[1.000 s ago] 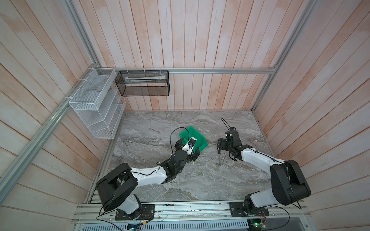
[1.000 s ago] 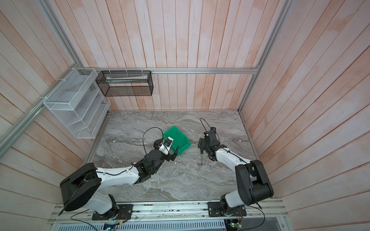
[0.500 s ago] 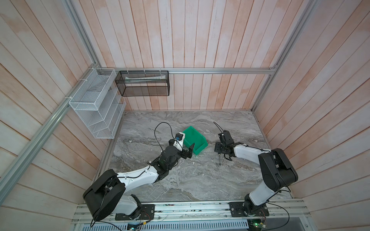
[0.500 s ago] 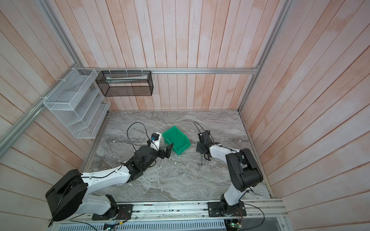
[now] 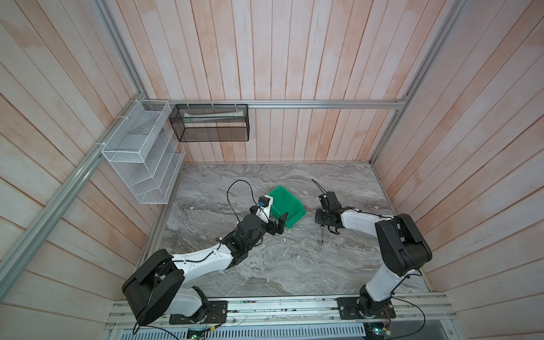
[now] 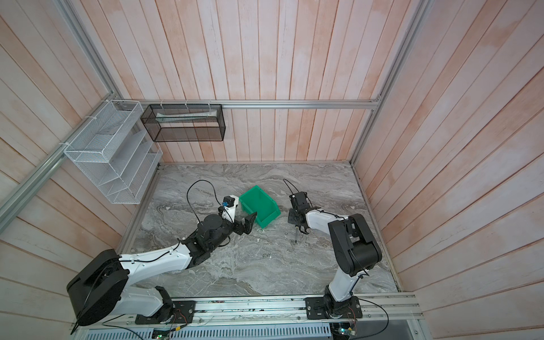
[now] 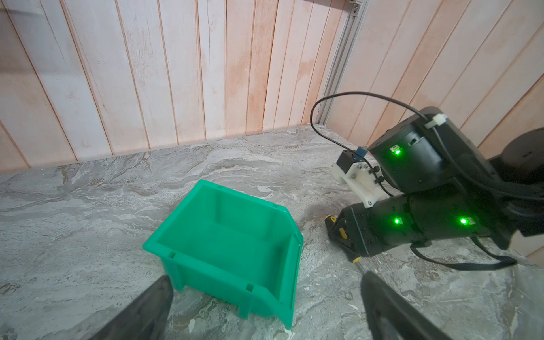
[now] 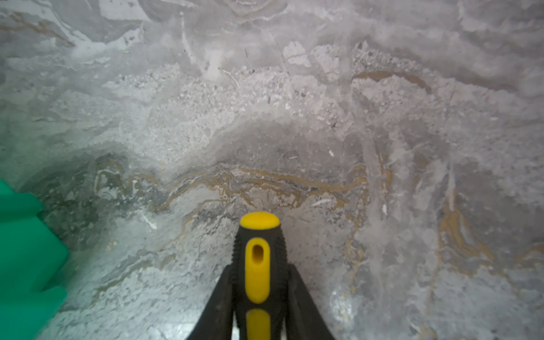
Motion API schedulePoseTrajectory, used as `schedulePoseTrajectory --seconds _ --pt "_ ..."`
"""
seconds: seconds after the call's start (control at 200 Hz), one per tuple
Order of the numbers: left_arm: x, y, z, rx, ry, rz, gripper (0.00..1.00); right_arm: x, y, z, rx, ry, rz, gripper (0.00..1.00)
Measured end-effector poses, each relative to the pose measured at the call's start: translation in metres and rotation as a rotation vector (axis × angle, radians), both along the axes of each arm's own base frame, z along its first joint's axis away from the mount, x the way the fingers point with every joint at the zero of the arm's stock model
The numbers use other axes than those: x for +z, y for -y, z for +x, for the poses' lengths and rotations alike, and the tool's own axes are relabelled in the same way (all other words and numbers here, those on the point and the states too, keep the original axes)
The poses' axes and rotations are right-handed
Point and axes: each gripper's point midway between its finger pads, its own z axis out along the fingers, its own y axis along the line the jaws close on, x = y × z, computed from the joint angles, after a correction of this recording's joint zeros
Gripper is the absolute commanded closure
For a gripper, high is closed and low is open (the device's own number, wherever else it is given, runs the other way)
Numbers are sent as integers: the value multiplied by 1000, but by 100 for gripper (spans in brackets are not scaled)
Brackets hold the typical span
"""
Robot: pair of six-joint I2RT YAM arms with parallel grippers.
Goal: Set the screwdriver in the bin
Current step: 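Close the right gripper on the screwdriver's yellow handle, then lift the screwdriver upright with the right gripper and carry it over the green bin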
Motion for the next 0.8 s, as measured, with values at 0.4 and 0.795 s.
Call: schedulePoseTrajectory --seconds 0.4,0.795 --pt "-8 -4 2 12 -33 11 0 72 -16 3 30 162 95 85" --pt "-11 -30 14 72 -79 -51 0 217 -157 57 314 523 331 86"
